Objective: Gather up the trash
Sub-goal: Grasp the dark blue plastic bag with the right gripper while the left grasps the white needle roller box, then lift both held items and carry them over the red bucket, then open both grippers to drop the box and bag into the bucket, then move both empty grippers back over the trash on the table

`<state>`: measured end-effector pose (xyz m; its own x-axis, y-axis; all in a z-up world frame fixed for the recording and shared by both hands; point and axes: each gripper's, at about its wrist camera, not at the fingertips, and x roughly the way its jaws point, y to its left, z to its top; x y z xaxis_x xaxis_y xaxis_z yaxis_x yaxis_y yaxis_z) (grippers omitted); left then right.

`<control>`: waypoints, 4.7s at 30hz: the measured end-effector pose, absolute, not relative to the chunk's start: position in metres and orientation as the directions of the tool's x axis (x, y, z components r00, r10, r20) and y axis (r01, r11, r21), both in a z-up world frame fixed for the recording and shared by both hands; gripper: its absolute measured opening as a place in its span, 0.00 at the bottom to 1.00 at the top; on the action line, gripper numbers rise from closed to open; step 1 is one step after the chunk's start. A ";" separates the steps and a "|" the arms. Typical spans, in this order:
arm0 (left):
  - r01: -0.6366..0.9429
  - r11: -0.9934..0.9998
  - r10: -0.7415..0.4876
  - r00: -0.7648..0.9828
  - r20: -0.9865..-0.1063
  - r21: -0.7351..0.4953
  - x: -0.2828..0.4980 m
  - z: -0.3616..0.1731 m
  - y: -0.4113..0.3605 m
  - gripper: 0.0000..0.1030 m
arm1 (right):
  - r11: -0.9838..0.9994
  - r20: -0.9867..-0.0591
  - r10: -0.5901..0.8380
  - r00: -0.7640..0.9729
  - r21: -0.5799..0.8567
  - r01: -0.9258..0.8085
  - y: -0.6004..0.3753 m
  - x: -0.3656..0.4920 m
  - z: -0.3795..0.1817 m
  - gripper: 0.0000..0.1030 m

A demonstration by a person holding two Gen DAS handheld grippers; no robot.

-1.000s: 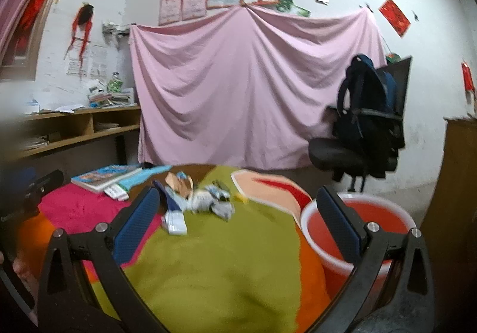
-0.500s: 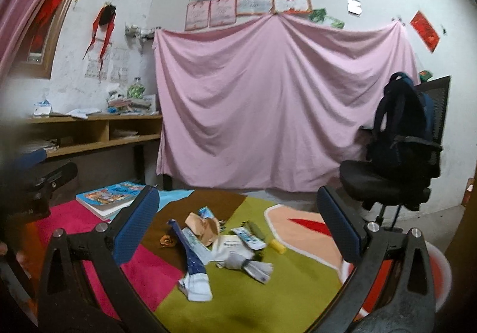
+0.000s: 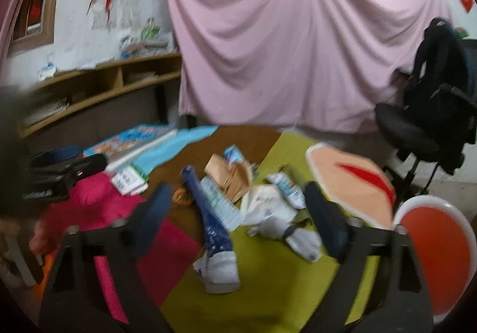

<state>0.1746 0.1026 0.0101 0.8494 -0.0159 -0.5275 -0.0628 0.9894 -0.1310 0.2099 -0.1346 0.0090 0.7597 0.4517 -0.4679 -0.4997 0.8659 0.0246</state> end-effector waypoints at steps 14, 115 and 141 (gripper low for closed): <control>-0.038 0.988 -0.078 0.702 -0.708 -0.147 0.220 -0.014 0.107 0.73 | 0.835 -0.649 0.467 0.601 0.099 -0.542 -0.120 0.234 -0.025 0.67; 0.480 0.850 -0.477 0.529 -0.702 -0.216 0.300 0.025 -0.288 0.52 | 0.880 -0.471 0.053 0.880 0.438 0.182 -0.460 0.201 -0.027 0.51; 0.387 0.886 -0.462 0.707 -0.535 -0.253 0.266 0.054 -0.224 0.79 | 0.913 -0.336 -0.018 0.942 0.379 0.153 -0.446 0.183 -0.005 0.99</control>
<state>0.2661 -0.2235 0.0537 0.7070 -0.4621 -0.5354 0.3875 0.8864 -0.2534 0.1833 -0.4465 -0.0050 0.9416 -0.0181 -0.3363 0.1528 0.9128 0.3787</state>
